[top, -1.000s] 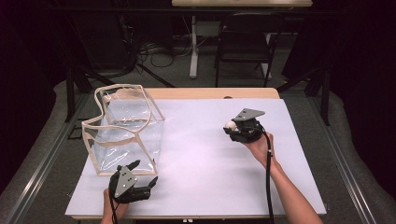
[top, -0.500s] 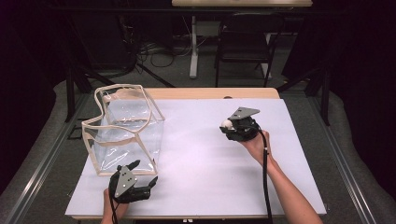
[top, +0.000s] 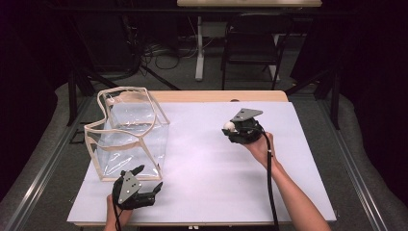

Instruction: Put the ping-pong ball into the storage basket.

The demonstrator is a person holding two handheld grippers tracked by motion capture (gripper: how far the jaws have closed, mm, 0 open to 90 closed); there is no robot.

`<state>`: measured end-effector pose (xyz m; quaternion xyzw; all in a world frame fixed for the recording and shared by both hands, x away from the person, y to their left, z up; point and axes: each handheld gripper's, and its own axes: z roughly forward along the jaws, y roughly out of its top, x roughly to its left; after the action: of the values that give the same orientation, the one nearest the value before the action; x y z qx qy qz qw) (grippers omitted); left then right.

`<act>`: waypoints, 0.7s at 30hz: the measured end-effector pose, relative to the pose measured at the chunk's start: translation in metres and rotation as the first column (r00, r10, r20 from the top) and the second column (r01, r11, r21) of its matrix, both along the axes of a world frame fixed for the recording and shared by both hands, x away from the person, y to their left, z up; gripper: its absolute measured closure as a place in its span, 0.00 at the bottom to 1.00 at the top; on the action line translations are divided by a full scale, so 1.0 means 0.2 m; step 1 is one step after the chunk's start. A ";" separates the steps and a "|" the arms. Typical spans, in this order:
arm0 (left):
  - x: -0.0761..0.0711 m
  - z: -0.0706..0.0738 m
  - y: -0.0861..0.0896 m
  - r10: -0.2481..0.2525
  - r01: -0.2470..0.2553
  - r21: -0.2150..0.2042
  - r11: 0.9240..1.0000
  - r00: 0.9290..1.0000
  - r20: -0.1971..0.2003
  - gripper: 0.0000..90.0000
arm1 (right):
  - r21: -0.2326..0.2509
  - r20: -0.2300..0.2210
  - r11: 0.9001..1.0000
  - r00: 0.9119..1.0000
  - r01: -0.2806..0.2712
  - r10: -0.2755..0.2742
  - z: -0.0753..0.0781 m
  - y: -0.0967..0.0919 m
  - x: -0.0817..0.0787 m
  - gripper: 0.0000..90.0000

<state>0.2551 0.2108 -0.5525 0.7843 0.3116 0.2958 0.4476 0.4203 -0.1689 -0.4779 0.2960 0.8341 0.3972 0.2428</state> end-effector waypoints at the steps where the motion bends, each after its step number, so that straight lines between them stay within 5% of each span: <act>1: 0.00 0.00 0.00 -0.001 0.001 -0.001 1.000 1.000 0.001 0.18 | 0.000 0.001 1.000 1.000 -0.003 0.003 0.00 0.01 0.00 0.56; 21: 0.00 0.00 0.00 -0.003 0.003 0.000 1.000 1.000 -0.001 0.18 | 0.004 0.008 0.999 0.999 -0.032 0.031 0.03 0.07 0.03 0.56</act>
<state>0.2553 0.2105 -0.5526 0.7849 0.3107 0.2948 0.4477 0.4256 -0.1540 -0.4713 0.2818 0.8370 0.4036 0.2391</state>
